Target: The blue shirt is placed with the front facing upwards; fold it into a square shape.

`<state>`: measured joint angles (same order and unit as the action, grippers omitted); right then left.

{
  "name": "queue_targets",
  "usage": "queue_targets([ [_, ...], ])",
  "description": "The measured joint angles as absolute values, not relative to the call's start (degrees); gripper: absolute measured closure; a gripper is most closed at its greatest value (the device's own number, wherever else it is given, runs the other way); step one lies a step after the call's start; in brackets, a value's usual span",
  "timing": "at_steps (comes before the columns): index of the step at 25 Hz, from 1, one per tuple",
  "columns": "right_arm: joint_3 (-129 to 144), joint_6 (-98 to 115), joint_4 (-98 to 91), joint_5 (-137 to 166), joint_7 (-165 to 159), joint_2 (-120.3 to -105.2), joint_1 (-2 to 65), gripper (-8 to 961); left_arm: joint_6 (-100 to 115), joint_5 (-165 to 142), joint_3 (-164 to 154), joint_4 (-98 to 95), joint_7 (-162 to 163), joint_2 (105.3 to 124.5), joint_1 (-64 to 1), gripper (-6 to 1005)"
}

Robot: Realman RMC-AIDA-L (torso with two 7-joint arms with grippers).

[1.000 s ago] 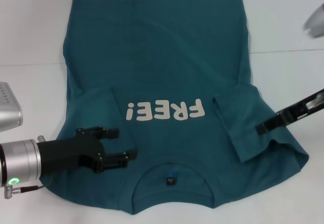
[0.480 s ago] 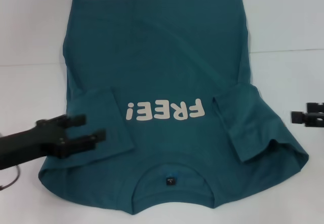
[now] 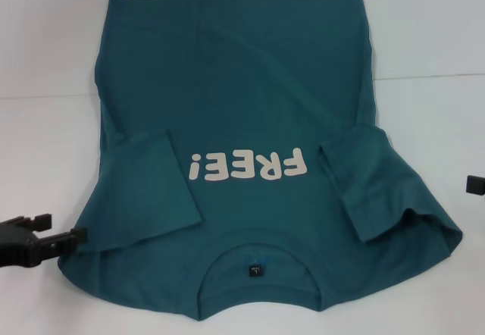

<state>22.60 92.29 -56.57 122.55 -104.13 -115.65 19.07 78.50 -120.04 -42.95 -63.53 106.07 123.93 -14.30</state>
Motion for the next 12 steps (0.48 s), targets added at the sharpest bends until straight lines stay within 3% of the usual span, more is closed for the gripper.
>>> queue_targets([
  [12, 23.0, 89.7, -54.3, 122.6, -104.3, -114.34, 21.0, 88, 75.9, -122.8, -43.5, -60.6, 106.5, 124.07, -14.1, 184],
])
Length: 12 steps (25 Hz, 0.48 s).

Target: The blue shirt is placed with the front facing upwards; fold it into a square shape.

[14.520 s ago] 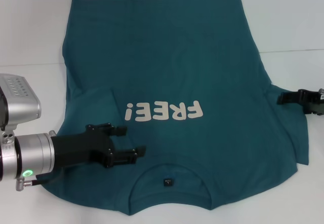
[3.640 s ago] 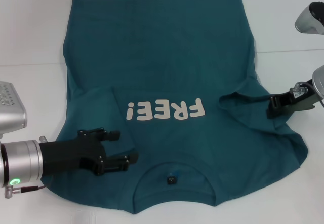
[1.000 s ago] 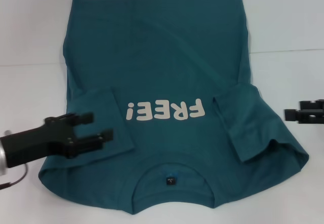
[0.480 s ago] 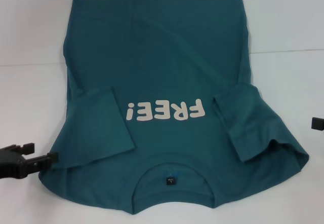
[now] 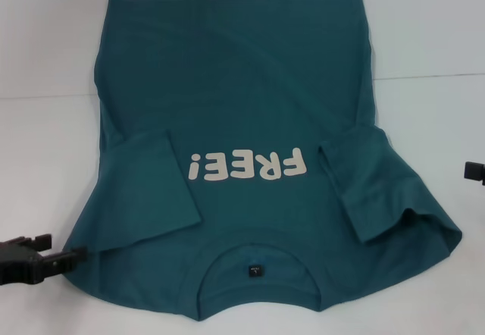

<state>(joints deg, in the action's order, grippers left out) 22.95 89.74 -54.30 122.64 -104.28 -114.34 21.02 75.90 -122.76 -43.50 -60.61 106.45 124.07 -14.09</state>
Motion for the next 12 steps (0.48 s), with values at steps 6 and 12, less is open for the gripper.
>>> queue_targets([
  [6, 23.0, 89.4, -53.8, 122.7, -104.3, -114.21, 21.6, 89, 73.5, -123.1, -43.6, -58.0, 105.3, 123.97, -14.6, 187],
  [12, 23.0, 89.1, -53.6, 123.7, -104.4, -114.18, 21.8, 90, 74.1, -123.1, -44.5, -56.4, 105.0, 124.02, -14.8, 190],
])
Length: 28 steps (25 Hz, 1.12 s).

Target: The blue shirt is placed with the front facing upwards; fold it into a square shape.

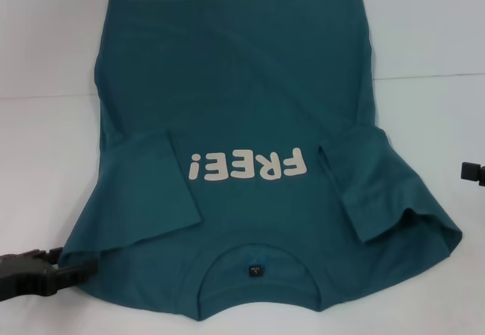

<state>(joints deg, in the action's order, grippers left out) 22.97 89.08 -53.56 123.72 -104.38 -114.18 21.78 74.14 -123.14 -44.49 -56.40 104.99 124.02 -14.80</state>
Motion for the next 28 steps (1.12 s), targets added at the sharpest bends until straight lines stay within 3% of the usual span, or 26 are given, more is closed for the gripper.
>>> queue_targets([
  [3, 23.0, 89.0, -53.6, 124.0, -105.0, -114.17, 21.9, 90, 74.1, -123.1, -44.8, -56.8, 105.0, 124.2, -14.5, 192],
  [8, 22.9, 89.1, -53.6, 124.0, -105.4, -114.16, 21.9, 91, 73.6, -123.2, -44.8, -55.8, 105.6, 124.14, -14.7, 376],
  [19, 22.4, 89.4, -54.2, 123.8, -107.7, -113.78, 22.1, 80, 73.0, -122.6, -44.8, -55.3, 105.6, 124.37, -15.0, 622],
  [26, 22.2, 89.6, -54.3, 123.7, -111.1, -113.03, 22.2, 62, 73.9, -121.2, -44.8, -55.3, 107.0, 124.38, -15.3, 972],
  [28, 22.3, 89.8, -54.3, 123.8, -112.8, -112.36, 22.2, 57, 74.3, -120.6, -44.8, -55.4, 107.2, 124.38, -15.3, 972],
])
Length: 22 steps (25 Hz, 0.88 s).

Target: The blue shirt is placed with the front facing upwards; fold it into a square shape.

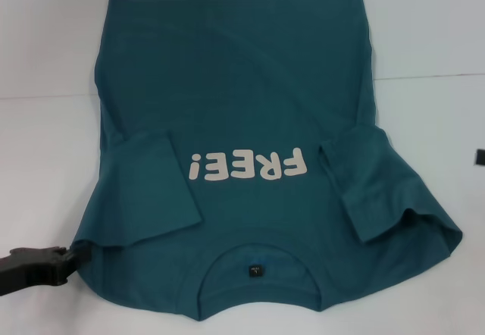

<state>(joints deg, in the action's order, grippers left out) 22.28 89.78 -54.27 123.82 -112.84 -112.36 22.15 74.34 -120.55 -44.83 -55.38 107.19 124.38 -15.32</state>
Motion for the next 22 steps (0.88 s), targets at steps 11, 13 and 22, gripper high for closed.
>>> queue_targets([
  [11, 26.7, 92.7, -53.6, 141.6, -135.9, -103.29, 29.2, 29, 75.6, -119.5, -44.8, -55.1, 107.2, 124.2, -15.8, 972],
  [13, 26.8, 93.0, -53.5, 146.7, -136.7, -103.3, 31.7, 25, 75.7, -119.5, -44.9, -55.1, 107.1, 124.19, -15.9, 972],
  [22, 29.1, 91.0, -46.7, 152.1, -136.2, -105.24, 35.8, 20, 75.8, -119.8, -45.1, -54.8, 106.6, 124.09, -16.6, 972],
])
